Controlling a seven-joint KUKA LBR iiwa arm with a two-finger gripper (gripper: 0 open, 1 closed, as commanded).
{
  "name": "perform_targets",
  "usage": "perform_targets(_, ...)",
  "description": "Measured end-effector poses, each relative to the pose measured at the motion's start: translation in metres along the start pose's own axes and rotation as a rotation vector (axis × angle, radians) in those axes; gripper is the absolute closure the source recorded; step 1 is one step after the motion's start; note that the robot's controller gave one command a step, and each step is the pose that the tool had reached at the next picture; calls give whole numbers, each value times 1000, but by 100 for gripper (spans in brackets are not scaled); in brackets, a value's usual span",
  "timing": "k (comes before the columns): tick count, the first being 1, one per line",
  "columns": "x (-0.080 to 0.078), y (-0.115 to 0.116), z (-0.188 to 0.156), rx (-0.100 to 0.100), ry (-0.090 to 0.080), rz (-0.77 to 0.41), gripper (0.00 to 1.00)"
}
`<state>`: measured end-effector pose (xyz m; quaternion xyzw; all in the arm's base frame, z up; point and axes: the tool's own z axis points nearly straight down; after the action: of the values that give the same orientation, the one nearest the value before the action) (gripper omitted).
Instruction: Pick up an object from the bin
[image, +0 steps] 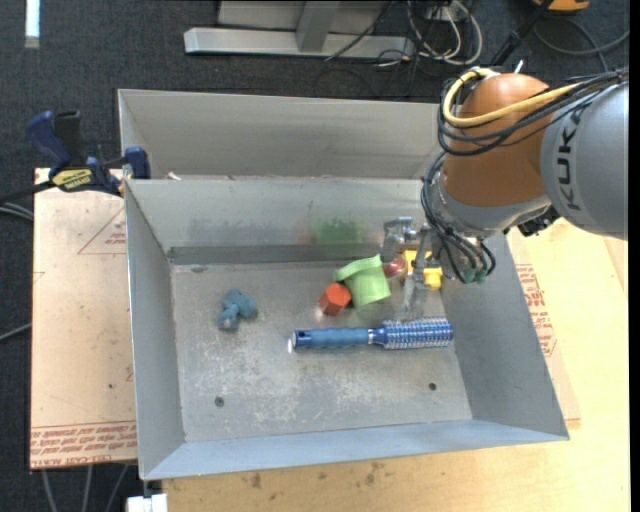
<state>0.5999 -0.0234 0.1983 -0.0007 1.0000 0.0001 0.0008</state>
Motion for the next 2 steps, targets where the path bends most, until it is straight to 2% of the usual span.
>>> perform_targets(1, 58, 8, 82, -2, 6, -239, 0)
perform_targets(2, 12, -1, 130, -2, 0, -140, 0)
